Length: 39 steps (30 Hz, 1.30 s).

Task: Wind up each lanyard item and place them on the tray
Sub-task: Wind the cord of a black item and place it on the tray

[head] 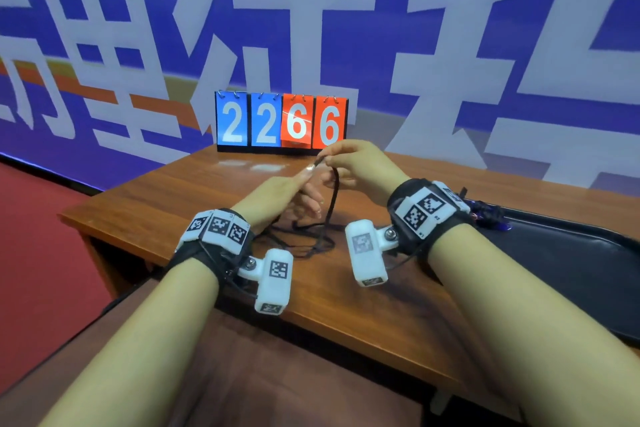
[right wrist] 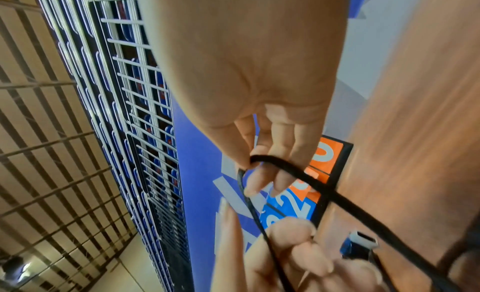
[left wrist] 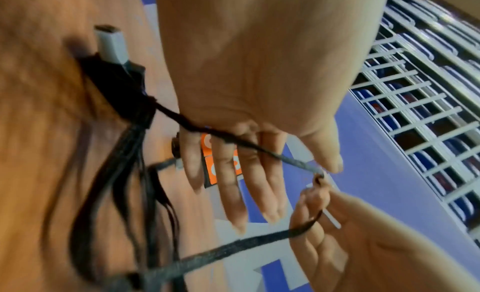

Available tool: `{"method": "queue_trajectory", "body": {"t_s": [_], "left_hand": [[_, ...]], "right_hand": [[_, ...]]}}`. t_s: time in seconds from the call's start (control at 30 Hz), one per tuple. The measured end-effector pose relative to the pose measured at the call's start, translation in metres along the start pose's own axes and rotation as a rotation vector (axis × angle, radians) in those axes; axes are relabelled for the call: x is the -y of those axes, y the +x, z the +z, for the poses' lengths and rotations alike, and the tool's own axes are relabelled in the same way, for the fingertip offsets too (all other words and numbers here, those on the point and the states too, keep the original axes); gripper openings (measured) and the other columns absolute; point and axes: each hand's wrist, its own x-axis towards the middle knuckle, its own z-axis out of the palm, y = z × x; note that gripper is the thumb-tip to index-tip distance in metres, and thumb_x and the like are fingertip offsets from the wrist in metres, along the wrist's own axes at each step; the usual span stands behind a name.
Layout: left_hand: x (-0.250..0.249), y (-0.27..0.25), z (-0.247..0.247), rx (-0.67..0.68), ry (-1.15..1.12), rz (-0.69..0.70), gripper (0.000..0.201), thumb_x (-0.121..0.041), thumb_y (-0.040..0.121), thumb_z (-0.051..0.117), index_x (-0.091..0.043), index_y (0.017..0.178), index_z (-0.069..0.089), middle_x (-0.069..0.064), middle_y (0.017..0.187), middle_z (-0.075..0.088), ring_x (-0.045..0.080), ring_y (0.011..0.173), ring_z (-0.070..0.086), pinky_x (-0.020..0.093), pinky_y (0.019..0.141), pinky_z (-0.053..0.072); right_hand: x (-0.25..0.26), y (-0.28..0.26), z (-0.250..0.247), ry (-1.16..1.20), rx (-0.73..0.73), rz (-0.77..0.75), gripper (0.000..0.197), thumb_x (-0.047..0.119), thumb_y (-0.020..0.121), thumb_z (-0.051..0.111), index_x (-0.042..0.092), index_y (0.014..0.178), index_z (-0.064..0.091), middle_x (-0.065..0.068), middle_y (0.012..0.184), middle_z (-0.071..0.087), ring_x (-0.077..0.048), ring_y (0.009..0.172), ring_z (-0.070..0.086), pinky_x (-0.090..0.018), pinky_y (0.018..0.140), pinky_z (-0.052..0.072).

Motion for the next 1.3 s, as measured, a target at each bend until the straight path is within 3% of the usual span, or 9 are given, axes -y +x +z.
{"method": "queue_trajectory", "body": {"t_s": [0.2,0.37,0.47,0.73,0.9,1.0,1.1,1.23,1.3], "left_hand": [[-0.009,0.011,0.019,0.077,0.086,0.086,0.022,-0.024,0.099,0.056,-0.010,0.094,0.072,0.010,0.093,0.075,0.027,0.091,0.070,0.027,0.077,0.049],[-0.019,0.020,0.047,0.133,0.032,0.055,0.026,-0.025,0.102,0.052,-0.007,0.105,0.070,0.013,0.096,0.075,0.030,0.097,0.072,0.043,0.093,0.052],[-0.038,0.022,0.068,0.143,-0.125,0.055,0.027,-0.023,0.104,0.048,-0.007,0.109,0.069,0.010,0.090,0.072,0.030,0.093,0.074,0.026,0.072,0.058],[-0.070,0.039,0.107,0.136,-0.228,0.068,0.027,-0.023,0.104,0.049,-0.005,0.113,0.068,0.008,0.093,0.074,0.025,0.092,0.074,0.033,0.084,0.057],[-0.055,0.047,0.105,0.004,-0.080,0.031,0.021,-0.017,0.101,0.052,-0.005,0.101,0.069,0.004,0.085,0.072,0.013,0.076,0.070,0.021,0.070,0.053],[-0.044,0.044,0.098,0.019,-0.068,0.012,0.019,-0.012,0.099,0.055,0.000,0.097,0.069,0.009,0.085,0.072,0.015,0.075,0.070,0.019,0.062,0.053],[-0.037,0.041,0.089,-0.038,0.015,-0.006,0.012,-0.008,0.094,0.062,-0.003,0.100,0.072,0.006,0.083,0.073,0.004,0.065,0.069,0.013,0.053,0.049],[-0.021,0.042,0.071,-0.100,-0.025,-0.086,0.025,-0.001,0.088,0.068,0.000,0.112,0.068,0.012,0.092,0.071,0.014,0.073,0.067,0.020,0.062,0.053],[-0.017,0.040,0.068,-0.110,-0.016,-0.101,0.026,0.002,0.086,0.069,-0.001,0.112,0.067,0.009,0.094,0.069,0.014,0.075,0.064,0.017,0.060,0.051]], "right_hand": [[0.001,-0.012,-0.049,0.139,-0.327,-0.111,0.021,0.000,0.097,0.050,0.014,0.089,0.064,-0.002,0.069,0.053,-0.011,0.050,0.049,-0.020,0.046,0.046],[-0.008,-0.021,-0.095,0.170,-0.530,-0.119,0.019,0.002,0.094,0.051,0.013,0.092,0.066,-0.003,0.073,0.053,-0.011,0.051,0.047,-0.019,0.044,0.040],[-0.016,-0.030,-0.110,0.102,-0.518,-0.076,0.015,0.001,0.093,0.053,0.010,0.094,0.065,-0.003,0.071,0.052,-0.013,0.051,0.046,-0.019,0.043,0.037],[-0.047,-0.049,-0.135,-0.428,-0.503,-0.058,0.031,0.002,0.076,0.074,0.018,0.095,0.056,-0.002,0.097,0.059,-0.016,0.087,0.057,-0.027,0.077,0.046],[-0.054,-0.056,-0.116,-0.400,-0.124,-0.072,0.034,-0.001,0.074,0.079,0.017,0.094,0.059,0.001,0.090,0.059,-0.009,0.073,0.058,-0.028,0.076,0.054],[-0.058,-0.049,-0.099,-0.481,-0.113,-0.133,0.042,0.002,0.073,0.080,0.019,0.104,0.056,-0.001,0.110,0.057,-0.017,0.083,0.064,-0.030,0.080,0.056],[-0.047,-0.047,-0.092,-0.480,-0.083,-0.213,0.031,0.002,0.074,0.079,0.022,0.090,0.061,-0.005,0.116,0.057,-0.019,0.092,0.067,-0.030,0.077,0.059],[-0.034,-0.055,-0.079,-0.585,0.302,0.017,0.008,0.016,0.083,0.076,0.011,0.086,0.071,0.002,0.082,0.070,0.003,0.063,0.062,-0.013,0.055,0.048],[-0.040,-0.050,-0.068,-0.797,0.392,0.093,0.031,0.039,0.080,0.079,0.011,0.092,0.071,-0.001,0.084,0.071,-0.006,0.066,0.061,-0.020,0.062,0.050]]}}
